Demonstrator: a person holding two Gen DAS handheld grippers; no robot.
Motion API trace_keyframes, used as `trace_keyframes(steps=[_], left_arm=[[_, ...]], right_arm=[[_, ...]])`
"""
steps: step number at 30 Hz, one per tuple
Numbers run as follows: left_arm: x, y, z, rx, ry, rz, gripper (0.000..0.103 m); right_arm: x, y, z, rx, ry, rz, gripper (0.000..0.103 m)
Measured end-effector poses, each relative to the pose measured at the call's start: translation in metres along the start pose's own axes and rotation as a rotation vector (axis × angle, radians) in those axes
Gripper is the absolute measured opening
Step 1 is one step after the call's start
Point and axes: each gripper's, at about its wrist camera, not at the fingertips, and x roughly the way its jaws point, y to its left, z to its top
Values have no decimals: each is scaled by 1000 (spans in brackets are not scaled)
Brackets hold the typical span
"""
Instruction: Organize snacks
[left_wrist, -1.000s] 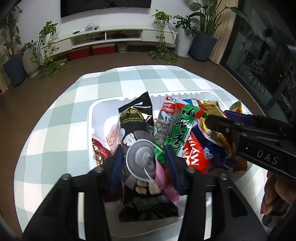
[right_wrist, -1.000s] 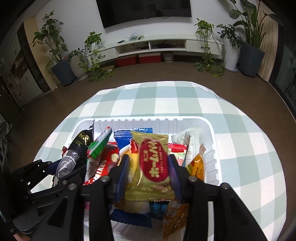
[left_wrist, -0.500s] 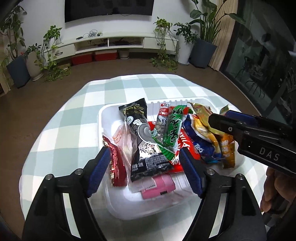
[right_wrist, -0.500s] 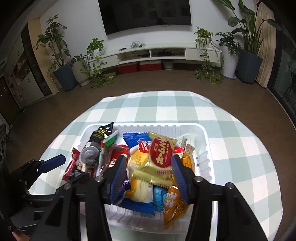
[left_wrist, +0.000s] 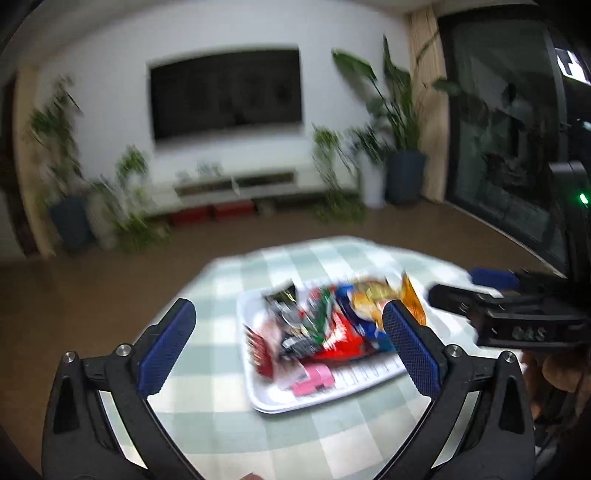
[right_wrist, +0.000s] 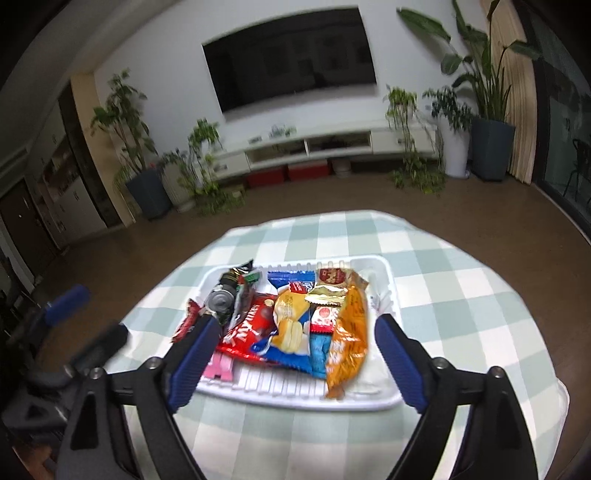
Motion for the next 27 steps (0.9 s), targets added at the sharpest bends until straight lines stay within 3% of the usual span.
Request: trace_keyframes(steps=[5,12,15,17,23,27], left_arm=[[-72,-16,-8,-51,-120,135,103],[-134,-37,-27,-57,-64,176,103],[-156,-41,-38,-91,-17,154,103],[-169,-43,-45,-107,7,139,103],[-188,-58,-75,-112,128,131,103],[-187,-66,-95,-140,200,86,103]], right_arm=[[-68,-2,-9,29,-165,13,103],[-164,9,-16,-17,-369,-7,103],[-199,14,-26,-39,-441,-36,103],[-212,16,-33,-48,-432,-34,103],[-207,13,-58,-19,-219,-80,103],[-204,12,-81,3,-148,-100,103]])
